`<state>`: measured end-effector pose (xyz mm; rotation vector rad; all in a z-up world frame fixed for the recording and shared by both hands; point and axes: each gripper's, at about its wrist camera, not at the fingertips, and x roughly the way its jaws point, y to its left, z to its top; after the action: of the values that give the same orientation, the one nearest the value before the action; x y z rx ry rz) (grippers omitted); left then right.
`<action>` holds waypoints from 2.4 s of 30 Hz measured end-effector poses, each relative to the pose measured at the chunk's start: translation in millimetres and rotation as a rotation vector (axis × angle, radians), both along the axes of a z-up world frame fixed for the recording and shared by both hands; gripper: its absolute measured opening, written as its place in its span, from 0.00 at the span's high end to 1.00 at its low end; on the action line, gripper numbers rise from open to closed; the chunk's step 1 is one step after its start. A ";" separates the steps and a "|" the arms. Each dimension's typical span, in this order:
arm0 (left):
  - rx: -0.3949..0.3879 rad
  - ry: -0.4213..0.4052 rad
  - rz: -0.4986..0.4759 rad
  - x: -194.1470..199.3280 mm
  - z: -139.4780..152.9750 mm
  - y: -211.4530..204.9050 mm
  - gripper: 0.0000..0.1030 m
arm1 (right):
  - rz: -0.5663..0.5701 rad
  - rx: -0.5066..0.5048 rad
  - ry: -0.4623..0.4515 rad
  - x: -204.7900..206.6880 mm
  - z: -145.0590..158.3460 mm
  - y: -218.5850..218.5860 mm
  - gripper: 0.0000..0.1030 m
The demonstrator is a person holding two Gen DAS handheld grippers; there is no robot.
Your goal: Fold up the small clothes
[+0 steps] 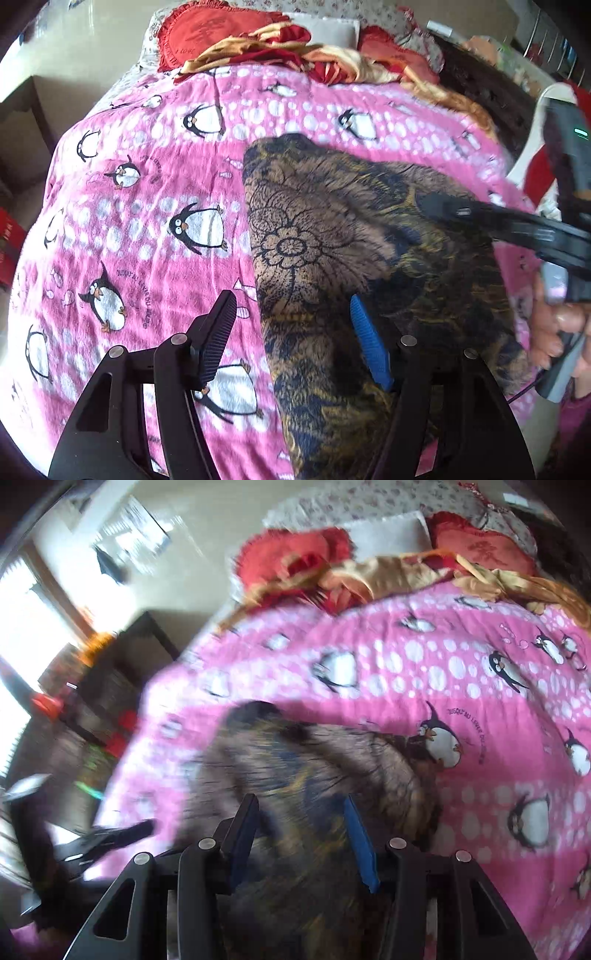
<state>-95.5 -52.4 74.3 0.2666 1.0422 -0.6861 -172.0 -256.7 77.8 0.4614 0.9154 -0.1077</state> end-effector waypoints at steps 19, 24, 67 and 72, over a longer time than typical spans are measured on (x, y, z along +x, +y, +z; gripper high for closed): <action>-0.005 -0.089 0.046 -24.8 17.1 8.9 0.38 | 0.043 -0.174 0.103 -88.3 -28.5 48.7 0.54; -0.034 -0.139 0.066 -35.5 36.9 17.4 0.38 | 0.011 -0.190 0.084 -96.3 -5.4 57.7 0.53; -0.064 -0.174 0.095 -59.9 60.9 35.6 0.37 | -0.204 -0.303 0.061 -92.0 44.0 72.0 0.18; -0.060 -0.164 0.096 -57.4 57.0 35.4 0.38 | -0.203 -0.303 0.074 -88.4 40.0 72.2 0.18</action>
<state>-152.9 -17.0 131.3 0.2153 0.8705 -0.5976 -260.5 -184.4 117.8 0.2682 0.9050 -0.4450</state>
